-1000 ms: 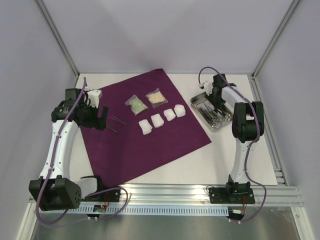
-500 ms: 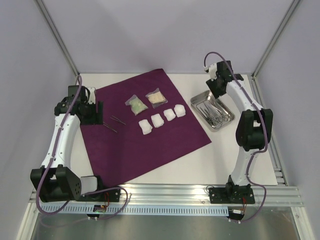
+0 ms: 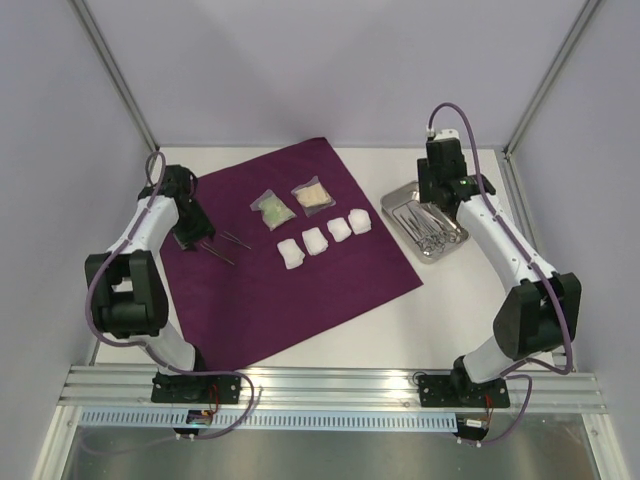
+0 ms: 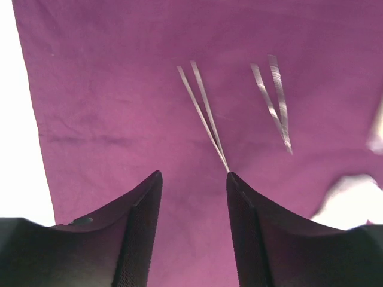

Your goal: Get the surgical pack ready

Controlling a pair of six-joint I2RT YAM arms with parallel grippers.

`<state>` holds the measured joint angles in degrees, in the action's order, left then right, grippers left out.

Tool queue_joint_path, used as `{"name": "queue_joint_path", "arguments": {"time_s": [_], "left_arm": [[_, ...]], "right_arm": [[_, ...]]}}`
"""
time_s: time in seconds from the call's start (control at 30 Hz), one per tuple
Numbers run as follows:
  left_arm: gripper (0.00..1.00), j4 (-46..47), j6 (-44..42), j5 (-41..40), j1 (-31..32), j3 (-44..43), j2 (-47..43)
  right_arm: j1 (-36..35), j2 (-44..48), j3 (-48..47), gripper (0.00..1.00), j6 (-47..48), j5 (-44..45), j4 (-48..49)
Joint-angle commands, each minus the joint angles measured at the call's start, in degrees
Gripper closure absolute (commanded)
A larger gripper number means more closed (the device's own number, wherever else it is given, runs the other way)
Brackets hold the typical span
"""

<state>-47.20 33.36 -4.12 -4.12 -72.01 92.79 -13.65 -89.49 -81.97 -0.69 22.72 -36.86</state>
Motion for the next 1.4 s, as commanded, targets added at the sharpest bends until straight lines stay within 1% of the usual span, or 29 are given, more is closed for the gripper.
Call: {"name": "queue_joint_path", "arguments": {"time_s": [0.0, 0.03, 0.13, 0.23, 0.33, 0.37, 0.6, 0.73, 0.8, 0.83, 1.0, 1.03, 1.1, 1.13, 1.37], "left_arm": [[0.46, 2.5, 4.0, -3.6, 0.2, -1.3, 0.2], [0.46, 3.1, 4.2, -4.0, 0.2, -0.9, 0.5], [0.5, 4.4, 4.6, -5.4, 0.0, -0.5, 2.3], [0.5, 4.1, 5.2, -4.8, -0.6, -0.6, 5.7], [0.48, 4.3, 5.3, -3.5, -0.6, -1.3, 9.2], [0.45, 4.4, 5.3, -3.1, -0.6, -1.5, 9.9], [0.43, 4.3, 5.7, -1.3, -0.6, -4.1, 15.2], [0.44, 4.6, 5.6, -1.5, -0.7, -5.0, 17.1], [0.46, 4.7, 5.5, -1.7, -0.7, -5.2, 17.8], [0.49, 4.8, 5.5, -1.6, -0.7, -5.2, 18.0], [0.51, 4.7, 5.1, 0.2, -0.6, -5.5, 17.0], [0.57, 5.0, 5.1, 0.5, -0.7, -5.4, 16.7], [0.65, 5.1, 5.0, 0.3, -0.6, -5.5, 16.4], [0.71, 4.8, 4.6, 0.2, -0.6, -5.5, 16.5], [0.87, 4.5, 3.4, -0.7, -0.6, -2.9, 16.4]], "right_arm": [[-1.6, 2.6, 3.3, 0.44, -4.8, 1.0, 3.6], [-1.6, 2.9, 3.8, 0.44, -5.2, 0.7, 3.6], [-1.9, 3.8, 6.1, 0.44, -5.7, 0.2, 4.3], [-1.9, 4.1, 7.4, 0.44, -5.5, 0.3, 4.7], [-1.9, 4.4, 8.2, 0.44, -4.6, 0.8, 4.7], [-2.0, 4.5, 8.7, 0.44, -4.1, 1.4, 4.6], [-2.0, 5.3, 11.0, 0.45, -2.6, 1.5, 5.2], [-2.0, 5.6, 11.7, 0.45, -2.4, 1.2, 5.5], [-2.0, 5.5, 11.7, 0.45, -2.5, 1.0, 5.5], [-2.0, 5.5, 11.9, 0.45, -2.3, 1.1, 5.5], [-2.0, 5.0, 12.1, 0.45, -2.1, 1.1, 5.4], [-2.1, 5.0, 12.2, 0.45, -1.9, 1.1, 5.4], [-2.0, 4.9, 12.1, 0.45, -2.0, 1.1, 5.4], [-2.1, 4.9, 12.0, 0.45, -2.0, 1.0, 5.5], [-2.0, 5.7, 12.3, 0.45, -1.9, 0.4, 5.7]]}}
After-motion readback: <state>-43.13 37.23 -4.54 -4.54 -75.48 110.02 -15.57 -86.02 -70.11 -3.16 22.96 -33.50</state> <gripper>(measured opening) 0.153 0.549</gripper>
